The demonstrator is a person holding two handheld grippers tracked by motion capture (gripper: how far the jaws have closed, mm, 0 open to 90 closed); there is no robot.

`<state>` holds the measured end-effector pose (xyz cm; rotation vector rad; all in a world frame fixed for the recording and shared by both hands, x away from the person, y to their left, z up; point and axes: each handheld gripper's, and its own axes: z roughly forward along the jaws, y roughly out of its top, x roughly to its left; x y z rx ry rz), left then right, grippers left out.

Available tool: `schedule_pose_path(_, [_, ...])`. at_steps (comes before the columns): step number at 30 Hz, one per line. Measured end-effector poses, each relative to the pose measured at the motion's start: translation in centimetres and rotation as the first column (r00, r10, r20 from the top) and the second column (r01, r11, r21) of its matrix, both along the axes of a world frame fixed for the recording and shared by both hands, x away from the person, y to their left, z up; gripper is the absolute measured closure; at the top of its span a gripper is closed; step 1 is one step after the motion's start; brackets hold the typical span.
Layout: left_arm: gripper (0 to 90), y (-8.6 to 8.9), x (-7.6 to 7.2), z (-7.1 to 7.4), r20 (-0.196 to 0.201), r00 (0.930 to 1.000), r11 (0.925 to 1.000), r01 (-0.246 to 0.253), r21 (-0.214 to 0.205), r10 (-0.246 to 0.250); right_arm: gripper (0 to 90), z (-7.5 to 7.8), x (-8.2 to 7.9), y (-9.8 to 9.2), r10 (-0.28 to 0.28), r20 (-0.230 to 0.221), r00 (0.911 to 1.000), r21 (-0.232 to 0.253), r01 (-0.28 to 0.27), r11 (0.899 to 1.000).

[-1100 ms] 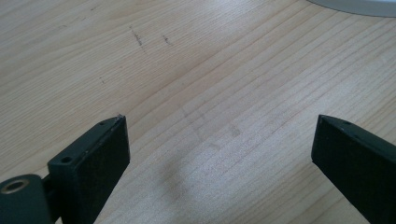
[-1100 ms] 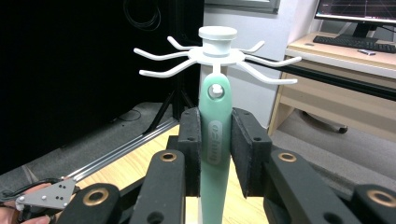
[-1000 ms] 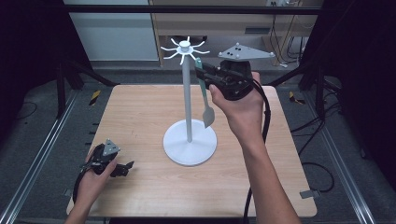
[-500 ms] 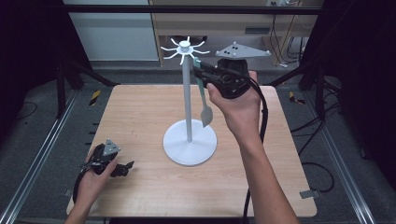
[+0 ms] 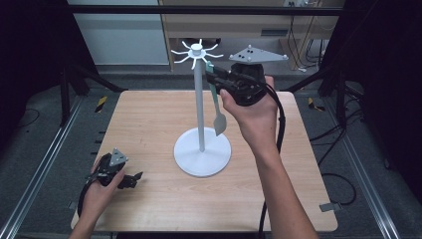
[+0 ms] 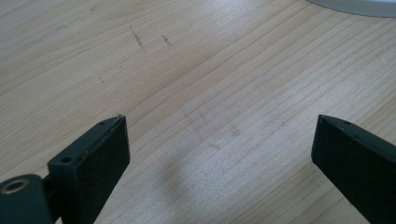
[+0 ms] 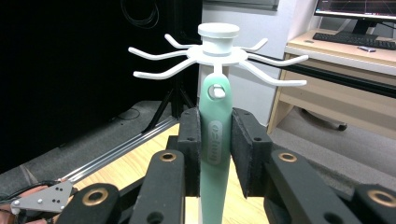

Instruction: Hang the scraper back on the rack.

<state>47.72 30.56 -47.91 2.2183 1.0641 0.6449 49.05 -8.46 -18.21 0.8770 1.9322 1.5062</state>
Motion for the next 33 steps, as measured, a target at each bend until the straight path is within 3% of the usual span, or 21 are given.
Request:
schedule_pose_path(23, [4.0, -0.04, 0.00, -0.04, -0.005, 1.0000, 1.0000, 0.002, -0.002, -0.002, 73.8, -0.09, 0.03, 0.13, -0.012, -0.006, 0.9999, -0.010, 0.012, 1.000])
schedule_pose_path(33, [4.0, -0.06, 0.01, -0.05, -0.004, 1.0000, 1.0000, 0.002, -0.002, -0.002, 63.5, -0.38, -0.42, -0.35, -0.019, -0.007, 0.9998, 0.007, 0.019, 1.000])
